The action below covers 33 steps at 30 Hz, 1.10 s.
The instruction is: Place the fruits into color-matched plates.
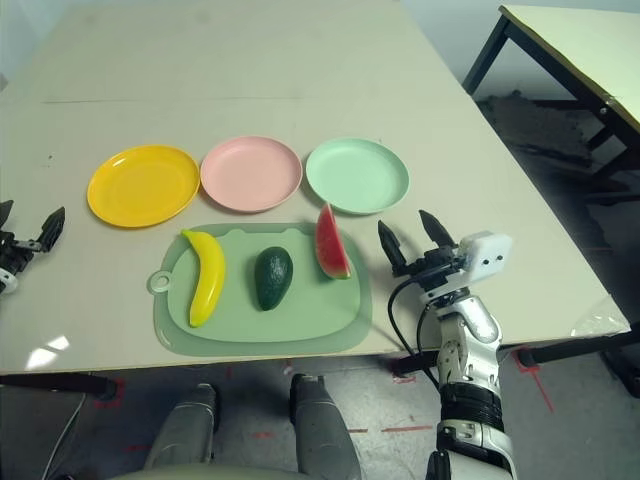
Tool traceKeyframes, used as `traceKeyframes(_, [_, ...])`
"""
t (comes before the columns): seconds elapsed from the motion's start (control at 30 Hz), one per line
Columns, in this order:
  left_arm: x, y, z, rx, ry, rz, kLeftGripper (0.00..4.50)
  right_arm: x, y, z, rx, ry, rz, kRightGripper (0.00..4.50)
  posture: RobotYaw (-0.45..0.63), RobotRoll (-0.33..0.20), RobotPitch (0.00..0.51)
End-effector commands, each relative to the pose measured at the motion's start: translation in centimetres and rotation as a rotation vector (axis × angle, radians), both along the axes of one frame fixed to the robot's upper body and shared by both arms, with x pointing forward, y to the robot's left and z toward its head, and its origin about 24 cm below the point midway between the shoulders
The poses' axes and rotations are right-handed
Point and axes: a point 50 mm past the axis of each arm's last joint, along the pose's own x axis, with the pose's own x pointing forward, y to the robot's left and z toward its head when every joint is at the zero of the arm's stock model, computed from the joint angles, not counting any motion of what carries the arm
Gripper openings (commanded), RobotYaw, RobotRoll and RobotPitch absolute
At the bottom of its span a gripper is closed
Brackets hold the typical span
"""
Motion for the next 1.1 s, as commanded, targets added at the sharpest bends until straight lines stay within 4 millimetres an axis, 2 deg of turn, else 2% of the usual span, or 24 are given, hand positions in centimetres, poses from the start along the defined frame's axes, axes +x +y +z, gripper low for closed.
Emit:
traceKeyframes(0.03, [0.2,-0.2,0.1,-0.005,-0.013,0.010,4.50,0.3,-1.1,0.2,0.009,0.005,-0.023,4.48,0.02,0.000,0.188])
traceKeyframes(0.23, [0.7,-0.8,0.2,-0.020,-0.038,0.012,4.50,1.3,-1.7,1.1,-0.020,0.005,0.004,4.48,0.04,0.000,0.199])
traceKeyframes(0.47, [0.0,-2.6,-1.3,-0.062,-0.031,-0.004,4.50,0.8,-4.8,1.6,-0.061,0.021,-0.047,4.48,0.04,0.000,0.196])
traceKeyframes(0.5, [0.0,-3.0,-1.2,-0.070,-0.034,-0.026,4.50,0.7,-5.3,1.7,-0.065,0.029,-0.060,4.48,0.04,0.000,0.217])
traceKeyframes(0.6, [0.0,-3.4,0.4,-0.131,-0.095,-0.176,4.50,0.9,-5.7,2.5,-0.067,0.018,-0.067,4.48,0.02,0.000,0.213])
traceKeyframes(0.7, [-0.7,-5.1,2.7,-0.163,-0.041,-0.641,4.50,0.7,-7.0,4.4,-0.053,0.022,-0.097,4.48,0.00,0.000,0.209])
traceKeyframes(0.73, [-0.9,-5.4,3.2,-0.163,-0.023,-0.728,4.50,0.6,-7.3,5.0,-0.055,0.025,-0.100,4.48,-0.01,0.000,0.209])
traceKeyframes(0.83, [-1.7,-5.5,4.9,-0.084,0.081,-0.974,4.50,0.6,-7.6,8.1,-0.167,0.030,-0.105,4.48,-0.06,0.000,0.200])
traceKeyframes(0.93, [-2.2,-5.9,5.9,0.007,0.173,-1.145,4.50,1.1,-6.9,10.8,-0.386,0.079,-0.094,4.48,-0.10,0.000,0.194])
traceKeyframes(1.1, [-2.1,-7.2,6.6,0.120,0.174,-1.308,4.50,1.4,-4.6,12.6,-0.612,0.136,0.025,4.48,-0.10,0.000,0.197])
